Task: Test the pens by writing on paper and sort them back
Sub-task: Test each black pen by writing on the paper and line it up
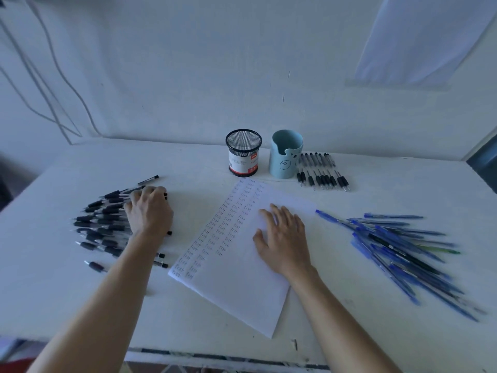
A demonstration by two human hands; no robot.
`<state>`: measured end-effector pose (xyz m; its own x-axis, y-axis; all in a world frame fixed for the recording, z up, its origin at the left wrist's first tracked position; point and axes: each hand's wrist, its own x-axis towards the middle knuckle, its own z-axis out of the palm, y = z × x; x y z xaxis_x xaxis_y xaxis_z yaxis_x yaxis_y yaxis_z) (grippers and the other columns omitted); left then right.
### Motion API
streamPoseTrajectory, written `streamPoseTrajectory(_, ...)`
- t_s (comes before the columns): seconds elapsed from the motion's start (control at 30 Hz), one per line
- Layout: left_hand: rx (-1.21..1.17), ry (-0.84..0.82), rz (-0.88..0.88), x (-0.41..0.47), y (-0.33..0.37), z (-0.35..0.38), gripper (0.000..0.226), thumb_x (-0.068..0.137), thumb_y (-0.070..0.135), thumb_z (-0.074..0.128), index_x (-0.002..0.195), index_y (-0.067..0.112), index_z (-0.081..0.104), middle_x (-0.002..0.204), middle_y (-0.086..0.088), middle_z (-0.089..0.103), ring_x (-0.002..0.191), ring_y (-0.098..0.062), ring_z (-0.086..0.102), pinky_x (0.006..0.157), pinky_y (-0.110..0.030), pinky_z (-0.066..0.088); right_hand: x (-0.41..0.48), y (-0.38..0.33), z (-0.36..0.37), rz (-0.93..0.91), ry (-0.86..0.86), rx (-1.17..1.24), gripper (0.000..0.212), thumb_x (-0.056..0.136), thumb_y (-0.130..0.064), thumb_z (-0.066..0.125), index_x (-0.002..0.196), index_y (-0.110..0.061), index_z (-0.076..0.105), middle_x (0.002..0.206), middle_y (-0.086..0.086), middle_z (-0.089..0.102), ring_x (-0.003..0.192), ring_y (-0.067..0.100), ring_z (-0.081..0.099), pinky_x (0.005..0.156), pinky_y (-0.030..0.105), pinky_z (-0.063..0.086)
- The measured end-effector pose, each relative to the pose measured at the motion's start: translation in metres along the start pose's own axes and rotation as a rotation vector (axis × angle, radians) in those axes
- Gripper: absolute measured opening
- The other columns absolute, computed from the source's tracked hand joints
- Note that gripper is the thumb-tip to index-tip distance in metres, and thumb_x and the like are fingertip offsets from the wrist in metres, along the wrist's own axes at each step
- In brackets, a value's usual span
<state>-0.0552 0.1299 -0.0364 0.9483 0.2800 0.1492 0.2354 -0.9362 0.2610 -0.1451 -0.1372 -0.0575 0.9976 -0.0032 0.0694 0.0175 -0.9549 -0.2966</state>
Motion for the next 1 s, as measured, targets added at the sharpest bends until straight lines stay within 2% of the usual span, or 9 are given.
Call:
streamPoseTrajectory(0.13, -0.083, 0.11, 0.045, -0.001, 0.001, 0.002, 0.025, 0.094, 0.005, 0.058, 0.114, 0.015, 0.071, 0.124, -0.011, 0.066, 0.117, -0.037, 0.049, 0.096, -0.049, 0.038, 0.0, -0.001, 0.001, 0.001, 0.02, -0.001, 0.069, 0.084, -0.048, 0.022, 0.141, -0.02, 0.049, 0.155, 0.009, 0.04, 0.146, 0.031, 0.03, 0.119, 0.051, 0.019)
streamPoseTrajectory(0.27, -0.248, 0.354, 0.188, -0.004, 0.006, 0.001, 0.018, 0.09, 0.002, 0.065, 0.106, 0.009, 0.07, 0.105, -0.016, 0.073, 0.107, -0.039, 0.059, 0.091, -0.049, 0.043, 0.0, 0.0, 0.001, 0.001, 0.01, -0.005, 0.074, 0.082, -0.05, 0.016, 0.143, -0.02, 0.046, 0.157, 0.009, 0.037, 0.147, 0.03, 0.028, 0.119, 0.049, 0.016)
streamPoseTrajectory(0.47, -0.659, 0.629, 0.494, -0.021, 0.038, -0.016, 0.018, 0.105, 0.013, 0.045, 0.115, 0.001, 0.054, 0.102, -0.018, 0.063, 0.094, -0.029, 0.056, 0.086, -0.043, 0.047, -0.001, 0.001, 0.001, -0.006, -0.014, -0.009, 0.081, 0.08, -0.05, 0.007, 0.149, -0.02, 0.037, 0.162, 0.006, 0.027, 0.151, 0.027, 0.018, 0.121, 0.046, 0.009)
streamPoseTrajectory(0.57, -1.123, 0.41, 0.328, -0.041, 0.064, -0.035, 0.018, 0.107, 0.02, 0.037, 0.118, 0.017, 0.05, 0.081, -0.004, 0.055, 0.067, -0.022, 0.055, 0.062, -0.03, 0.046, -0.001, 0.001, 0.001, -0.002, 0.004, 0.007, 0.081, 0.08, -0.05, 0.007, 0.149, -0.021, 0.038, 0.162, 0.005, 0.026, 0.151, 0.025, 0.017, 0.121, 0.045, 0.008)
streamPoseTrajectory(0.63, -1.467, 0.153, 0.172, -0.05, 0.076, -0.043, 0.022, 0.109, 0.03, 0.032, 0.108, 0.026, 0.053, 0.064, 0.004, 0.039, 0.047, -0.015, 0.033, 0.043, -0.02, 0.029, -0.001, 0.001, 0.0, 0.0, -0.002, 0.023, 0.082, 0.079, -0.05, 0.006, 0.15, -0.023, 0.037, 0.163, 0.004, 0.024, 0.152, 0.023, 0.015, 0.122, 0.044, 0.005)
streamPoseTrajectory(0.73, -1.747, -0.239, 0.068, -0.057, 0.083, -0.045, 0.055, 0.106, 0.049, 0.027, 0.075, 0.017, 0.059, 0.05, 0.005, 0.024, 0.045, -0.011, 0.009, 0.043, -0.018, 0.011, -0.002, 0.002, -0.002, -0.004, -0.028, 0.041, 0.086, 0.076, -0.051, 0.002, 0.152, -0.026, 0.033, 0.165, 0.001, 0.018, 0.153, 0.021, 0.01, 0.122, 0.042, 0.002)
streamPoseTrajectory(0.83, -1.884, -0.412, -0.042, -0.064, 0.086, -0.042, 0.062, 0.102, 0.037, 0.026, 0.05, 0.015, 0.051, 0.04, 0.005, 0.02, 0.045, -0.014, 0.002, 0.044, -0.019, 0.007, -0.002, 0.002, -0.002, -0.003, -0.028, 0.056, 0.086, 0.076, -0.051, 0.003, 0.152, -0.025, 0.032, 0.165, 0.002, 0.017, 0.153, 0.02, 0.008, 0.123, 0.041, 0.0)
streamPoseTrajectory(0.9, -1.937, -0.441, -0.109, -0.068, 0.086, -0.042, 0.052, 0.094, 0.028, 0.028, 0.05, 0.015, 0.052, 0.04, 0.004, 0.02, 0.044, -0.013, 0.003, 0.044, -0.018, 0.008, -0.002, 0.001, -0.001, 0.0, -0.031, 0.052, 0.085, 0.077, -0.05, 0.002, 0.153, -0.025, 0.031, 0.166, 0.001, 0.016, 0.153, 0.02, 0.007, 0.123, 0.041, 0.0)
streamPoseTrajectory(1.0, -1.978, -0.482, -0.153, -0.072, 0.084, -0.038, 0.043, 0.094, 0.036, 0.035, 0.071, 0.012, 0.063, 0.054, 0.001, 0.037, 0.04, -0.011, 0.015, 0.045, -0.021, 0.01, -0.002, 0.002, 0.0, 0.001, -0.035, 0.017, 0.084, 0.079, -0.049, -0.002, 0.153, -0.026, 0.028, 0.166, 0.0, 0.014, 0.153, 0.02, 0.005, 0.123, 0.042, -0.001)
